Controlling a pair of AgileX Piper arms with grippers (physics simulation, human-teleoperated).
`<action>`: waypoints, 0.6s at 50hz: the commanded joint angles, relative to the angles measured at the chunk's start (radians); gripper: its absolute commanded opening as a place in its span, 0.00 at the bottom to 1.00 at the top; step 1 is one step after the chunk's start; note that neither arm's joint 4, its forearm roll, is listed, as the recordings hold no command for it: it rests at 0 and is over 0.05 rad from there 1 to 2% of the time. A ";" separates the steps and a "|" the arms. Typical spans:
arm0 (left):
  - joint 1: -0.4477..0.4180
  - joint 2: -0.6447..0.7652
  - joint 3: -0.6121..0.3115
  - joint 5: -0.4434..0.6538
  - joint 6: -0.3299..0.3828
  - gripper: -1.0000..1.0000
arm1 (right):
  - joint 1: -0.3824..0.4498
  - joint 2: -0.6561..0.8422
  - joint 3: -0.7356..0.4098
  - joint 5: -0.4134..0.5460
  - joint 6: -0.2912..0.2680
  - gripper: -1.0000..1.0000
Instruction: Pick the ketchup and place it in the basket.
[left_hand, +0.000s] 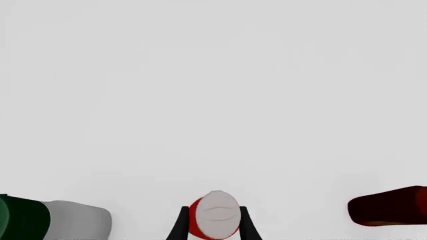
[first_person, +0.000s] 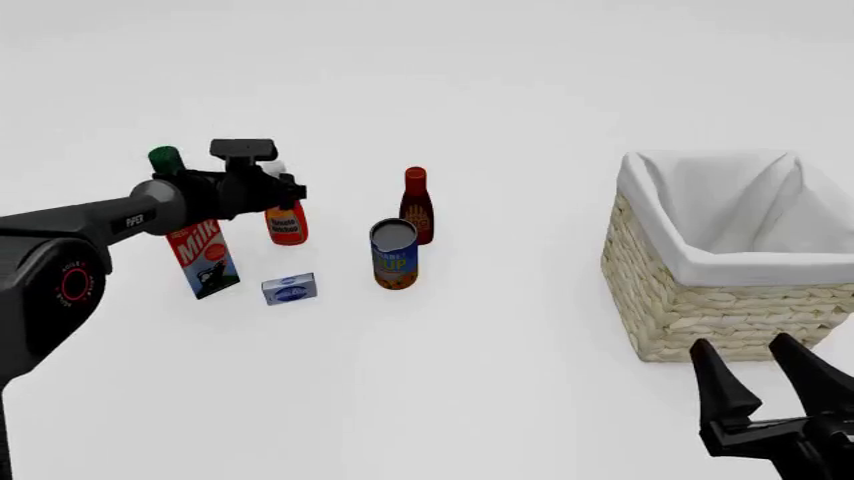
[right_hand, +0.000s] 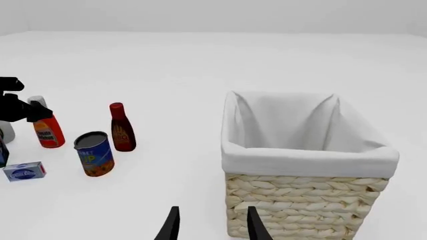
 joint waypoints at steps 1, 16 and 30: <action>-0.001 -0.018 0.009 0.005 0.004 0.00 | 0.000 -0.002 0.000 0.001 -0.001 1.00; -0.016 -0.144 0.035 0.027 0.019 0.00 | 0.003 -0.024 0.000 0.019 -0.009 1.00; -0.021 -0.232 0.040 0.053 0.034 0.00 | 0.006 -0.044 0.000 0.033 -0.011 1.00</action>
